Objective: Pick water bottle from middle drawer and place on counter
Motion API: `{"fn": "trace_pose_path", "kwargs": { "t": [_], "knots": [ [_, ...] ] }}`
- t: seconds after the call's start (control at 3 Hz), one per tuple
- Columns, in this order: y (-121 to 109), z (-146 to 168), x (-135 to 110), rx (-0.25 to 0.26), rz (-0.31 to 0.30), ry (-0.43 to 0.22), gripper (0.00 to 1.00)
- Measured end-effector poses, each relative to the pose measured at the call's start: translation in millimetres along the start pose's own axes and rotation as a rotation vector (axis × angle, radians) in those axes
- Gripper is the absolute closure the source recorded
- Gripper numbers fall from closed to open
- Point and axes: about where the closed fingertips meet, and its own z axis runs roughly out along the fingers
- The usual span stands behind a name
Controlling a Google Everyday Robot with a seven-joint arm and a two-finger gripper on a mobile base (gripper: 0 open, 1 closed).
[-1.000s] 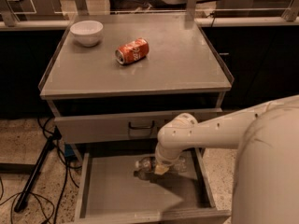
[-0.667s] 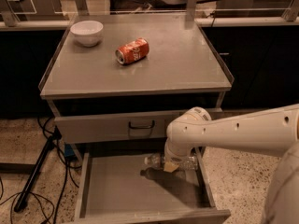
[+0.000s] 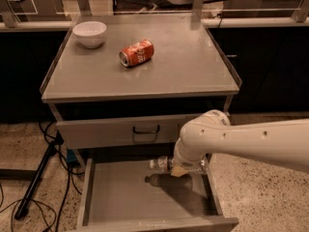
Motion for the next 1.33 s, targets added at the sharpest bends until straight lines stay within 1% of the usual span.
{"fn": "trace_pose_path", "kwargs": {
  "t": [0.33,0.67,1.0,1.33],
  "knots": [
    [1.7,-35.3,4.0,0.033,0.007,-0.027,1.00],
    [13.6,-75.1,10.4,0.075,0.013,-0.075,1.00],
    [13.5,-75.0,11.1,0.074,0.013,-0.075,1.00],
    [0.3,-87.4,0.5,0.088,0.000,-0.084,1.00]
  ]
}}
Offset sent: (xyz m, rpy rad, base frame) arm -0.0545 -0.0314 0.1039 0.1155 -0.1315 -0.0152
